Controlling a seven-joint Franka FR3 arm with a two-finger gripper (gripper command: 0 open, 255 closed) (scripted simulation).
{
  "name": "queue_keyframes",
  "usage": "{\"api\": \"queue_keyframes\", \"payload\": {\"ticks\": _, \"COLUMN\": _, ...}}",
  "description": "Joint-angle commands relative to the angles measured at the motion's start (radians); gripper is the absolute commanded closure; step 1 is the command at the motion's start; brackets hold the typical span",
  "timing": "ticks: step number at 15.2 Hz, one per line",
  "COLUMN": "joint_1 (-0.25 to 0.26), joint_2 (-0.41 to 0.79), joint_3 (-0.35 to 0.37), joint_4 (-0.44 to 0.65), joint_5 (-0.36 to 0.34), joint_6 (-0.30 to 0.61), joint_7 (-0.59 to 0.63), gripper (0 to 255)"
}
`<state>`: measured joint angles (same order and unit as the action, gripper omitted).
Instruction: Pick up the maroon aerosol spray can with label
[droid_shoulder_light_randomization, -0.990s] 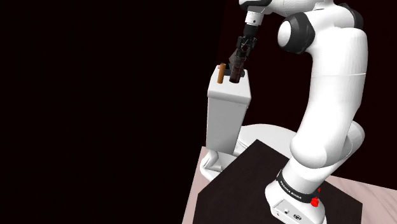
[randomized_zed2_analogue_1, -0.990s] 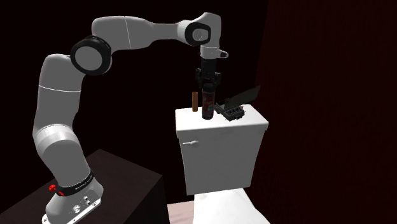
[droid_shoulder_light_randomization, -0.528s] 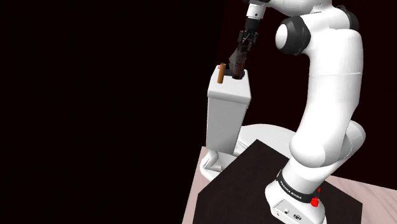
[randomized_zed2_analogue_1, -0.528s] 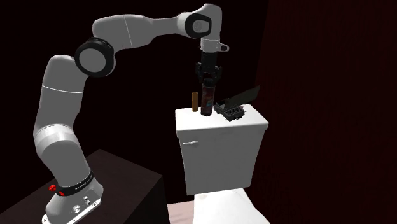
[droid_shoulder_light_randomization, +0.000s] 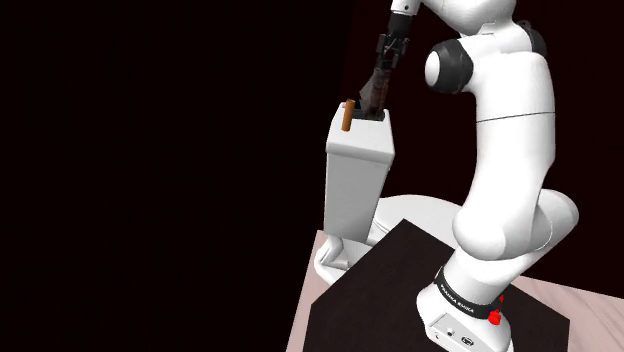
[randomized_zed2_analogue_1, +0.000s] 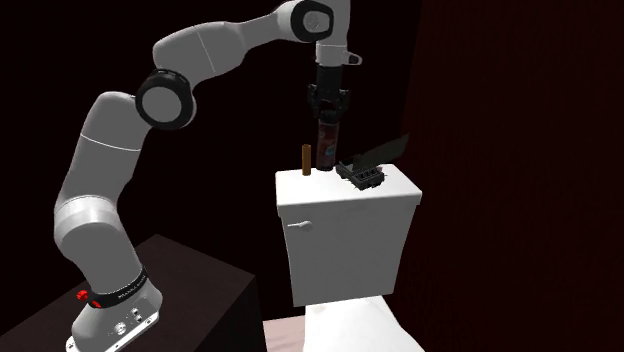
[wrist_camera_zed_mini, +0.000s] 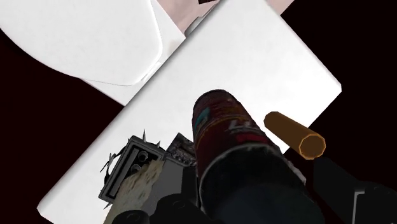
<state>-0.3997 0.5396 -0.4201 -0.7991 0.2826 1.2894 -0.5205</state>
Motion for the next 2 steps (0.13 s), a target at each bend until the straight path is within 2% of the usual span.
{"api": "queue_keyframes", "payload": {"ticks": 1, "joint_1": -0.012, "joint_2": 0.016, "joint_3": 0.003, "joint_4": 0.047, "joint_5": 0.007, "joint_6": -0.030, "joint_7": 0.004, "gripper": 255}}
{"api": "queue_keyframes", "payload": {"ticks": 2, "joint_1": -0.011, "joint_2": 0.016, "joint_3": 0.003, "joint_4": 0.046, "joint_5": 0.007, "joint_6": -0.029, "joint_7": 0.004, "gripper": 255}}
